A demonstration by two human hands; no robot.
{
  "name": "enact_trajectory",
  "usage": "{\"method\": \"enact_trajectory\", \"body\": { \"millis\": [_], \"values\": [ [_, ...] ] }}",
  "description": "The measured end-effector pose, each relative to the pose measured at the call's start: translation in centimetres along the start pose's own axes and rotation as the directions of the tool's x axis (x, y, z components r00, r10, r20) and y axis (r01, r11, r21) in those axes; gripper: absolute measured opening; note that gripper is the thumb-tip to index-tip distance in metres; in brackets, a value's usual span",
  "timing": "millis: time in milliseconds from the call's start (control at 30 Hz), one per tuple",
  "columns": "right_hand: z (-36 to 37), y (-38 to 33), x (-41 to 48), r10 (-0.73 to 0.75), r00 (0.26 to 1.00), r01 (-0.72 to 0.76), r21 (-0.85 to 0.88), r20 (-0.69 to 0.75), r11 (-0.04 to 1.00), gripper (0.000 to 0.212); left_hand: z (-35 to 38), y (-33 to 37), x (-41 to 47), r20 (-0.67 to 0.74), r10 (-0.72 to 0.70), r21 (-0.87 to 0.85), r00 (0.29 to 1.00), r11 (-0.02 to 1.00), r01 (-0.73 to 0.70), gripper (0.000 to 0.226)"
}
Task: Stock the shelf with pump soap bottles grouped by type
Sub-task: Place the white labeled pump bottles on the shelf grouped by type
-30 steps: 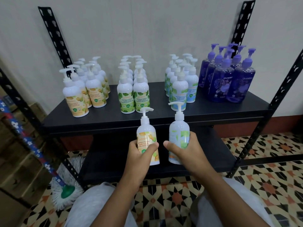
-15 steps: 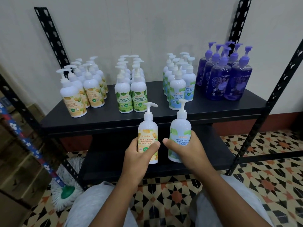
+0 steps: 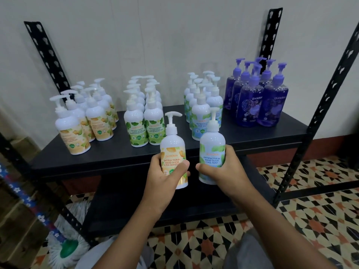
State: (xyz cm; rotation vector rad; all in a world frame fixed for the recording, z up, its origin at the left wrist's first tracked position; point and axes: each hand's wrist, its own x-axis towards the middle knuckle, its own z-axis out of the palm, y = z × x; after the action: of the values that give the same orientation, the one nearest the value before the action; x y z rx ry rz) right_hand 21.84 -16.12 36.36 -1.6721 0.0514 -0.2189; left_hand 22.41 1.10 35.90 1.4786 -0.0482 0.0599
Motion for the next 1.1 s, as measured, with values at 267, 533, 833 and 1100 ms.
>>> {"method": "enact_trajectory", "body": {
  "millis": [267, 533, 833, 1100],
  "values": [
    [-3.8, -2.7, 7.4, -0.238, 0.962, 0.232, -0.057, -0.137, 0.971, 0.054, 1.2, 1.0, 3.3, -0.04, 0.05, -0.047, 0.998, 0.998, -0.052, 0.041],
    [-5.3, -0.9, 12.0, -0.221, 0.969, 0.198, -0.18, -0.113, 0.963, 0.065, 1.6, 0.3, 4.3, -0.055, 0.03, -0.08, 0.998, 0.996, -0.034, 0.035],
    [-4.9, 0.7, 12.3, -0.177, 0.981, 0.154, -0.246, -0.074, 0.957, 0.071, 1.9, -0.2, 4.2, -0.043, 0.019, -0.08, 0.999, 0.997, -0.023, 0.035],
    [-5.9, 0.9, 12.2, -0.087, 0.992, 0.052, -0.341, -0.087, 0.939, 0.085, 1.3, -0.6, 3.7, -0.053, 0.015, -0.071, 0.998, 0.997, -0.019, 0.034]
  ]
}}
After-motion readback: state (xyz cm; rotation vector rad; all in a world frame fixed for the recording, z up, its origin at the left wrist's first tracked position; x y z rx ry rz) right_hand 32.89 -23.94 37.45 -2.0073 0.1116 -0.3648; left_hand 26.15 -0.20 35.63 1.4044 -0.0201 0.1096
